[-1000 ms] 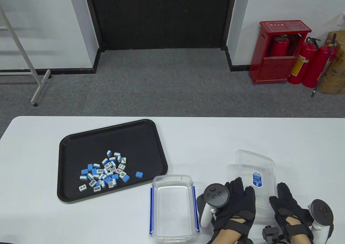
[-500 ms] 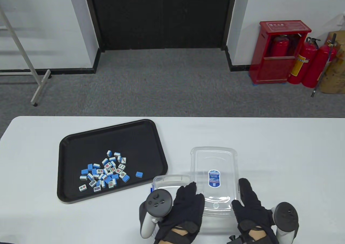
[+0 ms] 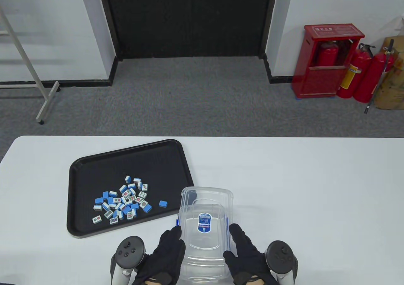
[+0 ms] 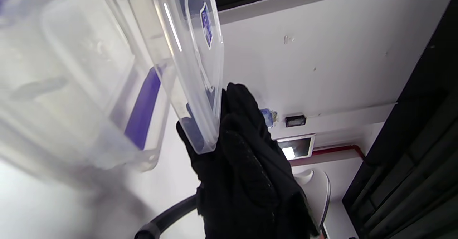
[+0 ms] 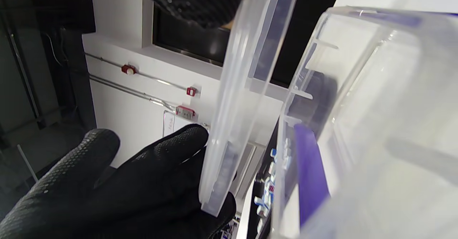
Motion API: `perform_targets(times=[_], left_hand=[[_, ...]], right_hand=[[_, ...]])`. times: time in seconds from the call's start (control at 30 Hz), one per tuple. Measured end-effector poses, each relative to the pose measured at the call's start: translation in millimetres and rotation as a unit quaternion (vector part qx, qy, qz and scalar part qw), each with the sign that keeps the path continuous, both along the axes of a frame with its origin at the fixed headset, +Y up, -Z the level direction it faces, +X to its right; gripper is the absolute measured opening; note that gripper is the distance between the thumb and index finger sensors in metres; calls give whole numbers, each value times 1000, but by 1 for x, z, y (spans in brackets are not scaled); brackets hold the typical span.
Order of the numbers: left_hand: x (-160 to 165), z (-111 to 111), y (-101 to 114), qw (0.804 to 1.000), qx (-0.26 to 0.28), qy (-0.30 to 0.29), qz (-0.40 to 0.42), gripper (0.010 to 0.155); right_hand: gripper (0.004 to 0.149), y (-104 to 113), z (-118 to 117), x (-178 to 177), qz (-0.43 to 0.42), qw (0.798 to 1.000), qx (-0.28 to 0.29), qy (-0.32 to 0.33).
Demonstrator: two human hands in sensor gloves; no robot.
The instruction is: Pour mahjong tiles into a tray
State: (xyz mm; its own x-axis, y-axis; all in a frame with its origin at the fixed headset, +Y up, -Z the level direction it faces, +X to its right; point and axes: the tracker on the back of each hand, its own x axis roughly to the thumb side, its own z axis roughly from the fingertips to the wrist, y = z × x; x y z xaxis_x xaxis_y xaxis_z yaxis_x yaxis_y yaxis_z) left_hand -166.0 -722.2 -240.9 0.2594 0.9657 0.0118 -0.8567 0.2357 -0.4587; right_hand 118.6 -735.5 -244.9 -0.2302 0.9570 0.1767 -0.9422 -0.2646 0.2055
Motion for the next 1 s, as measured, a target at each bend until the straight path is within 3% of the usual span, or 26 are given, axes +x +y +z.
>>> perform_targets(times=[0.23, 0.47, 1.0], left_hand=[[8, 2, -20, 997, -59, -34, -25, 81], [7, 4, -19, 997, -44, -25, -57, 81], [4, 3, -18, 996, -47, -20, -72, 81]], right_hand=[[72, -13, 0, 7, 33, 999, 9, 15], [73, -27, -1, 6, 62, 997, -12, 48], [72, -32, -1, 2, 80, 994, -24, 66]])
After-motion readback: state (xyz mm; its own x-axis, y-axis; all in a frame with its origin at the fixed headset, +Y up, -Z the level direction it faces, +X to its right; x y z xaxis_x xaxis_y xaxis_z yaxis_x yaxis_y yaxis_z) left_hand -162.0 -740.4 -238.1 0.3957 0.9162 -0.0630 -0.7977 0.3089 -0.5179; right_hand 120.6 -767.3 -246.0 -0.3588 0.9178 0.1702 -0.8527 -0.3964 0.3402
